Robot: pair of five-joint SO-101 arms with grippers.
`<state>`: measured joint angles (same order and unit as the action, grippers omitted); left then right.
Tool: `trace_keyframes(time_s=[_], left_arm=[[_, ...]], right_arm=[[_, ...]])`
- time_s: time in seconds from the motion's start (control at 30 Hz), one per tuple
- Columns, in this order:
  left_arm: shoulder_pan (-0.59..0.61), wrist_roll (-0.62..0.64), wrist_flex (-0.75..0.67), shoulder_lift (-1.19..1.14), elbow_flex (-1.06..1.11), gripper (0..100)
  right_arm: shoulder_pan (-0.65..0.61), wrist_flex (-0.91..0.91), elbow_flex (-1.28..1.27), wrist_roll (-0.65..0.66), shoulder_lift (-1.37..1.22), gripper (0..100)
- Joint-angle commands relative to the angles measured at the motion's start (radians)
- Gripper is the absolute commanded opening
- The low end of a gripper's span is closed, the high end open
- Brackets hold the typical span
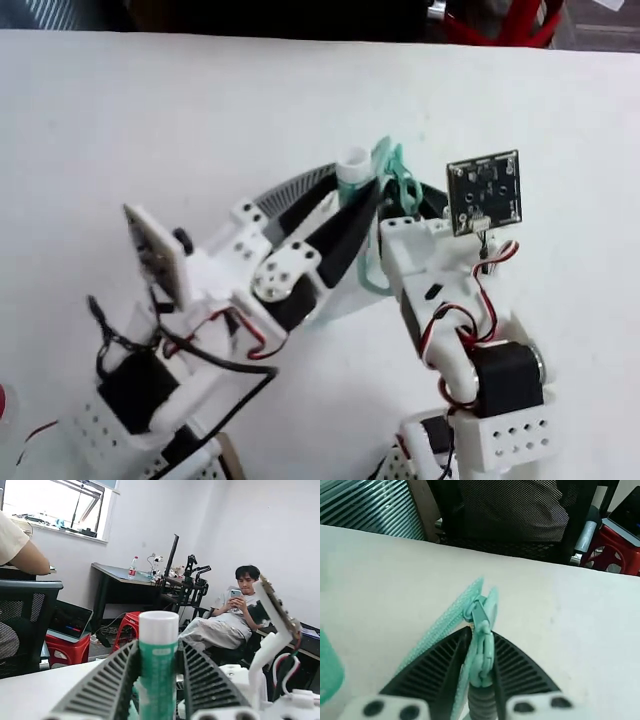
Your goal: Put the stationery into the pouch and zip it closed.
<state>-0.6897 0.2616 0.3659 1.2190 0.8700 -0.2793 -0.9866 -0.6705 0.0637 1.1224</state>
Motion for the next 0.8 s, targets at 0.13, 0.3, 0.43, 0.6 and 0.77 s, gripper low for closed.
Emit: trace_keyframes(time_s=[0.13, 0.3, 0.43, 0.6, 0.77], left_arm=[[0.268, 0.0, 0.106, 0.061, -0.026, 3], [0.278, 0.0, 0.143, 0.062, -0.035, 3], [0.295, 0.0, 0.152, 0.061, -0.026, 3], [0.3, -0.002, 0.166, 0.059, -0.025, 3], [0.309, -0.002, 0.155, 0.061, -0.006, 3]], right_arm=[[0.008, 0.016, 0.048, 0.061, -0.074, 1.9], [0.008, -0.117, 0.261, -0.081, -0.278, 2.0], [0.007, -0.259, 0.528, -0.252, -0.495, 2.0], [0.007, -0.423, 0.907, -0.436, -0.791, 2.2], [0.007, -0.63, 1.309, -0.512, -1.001, 2.2]])
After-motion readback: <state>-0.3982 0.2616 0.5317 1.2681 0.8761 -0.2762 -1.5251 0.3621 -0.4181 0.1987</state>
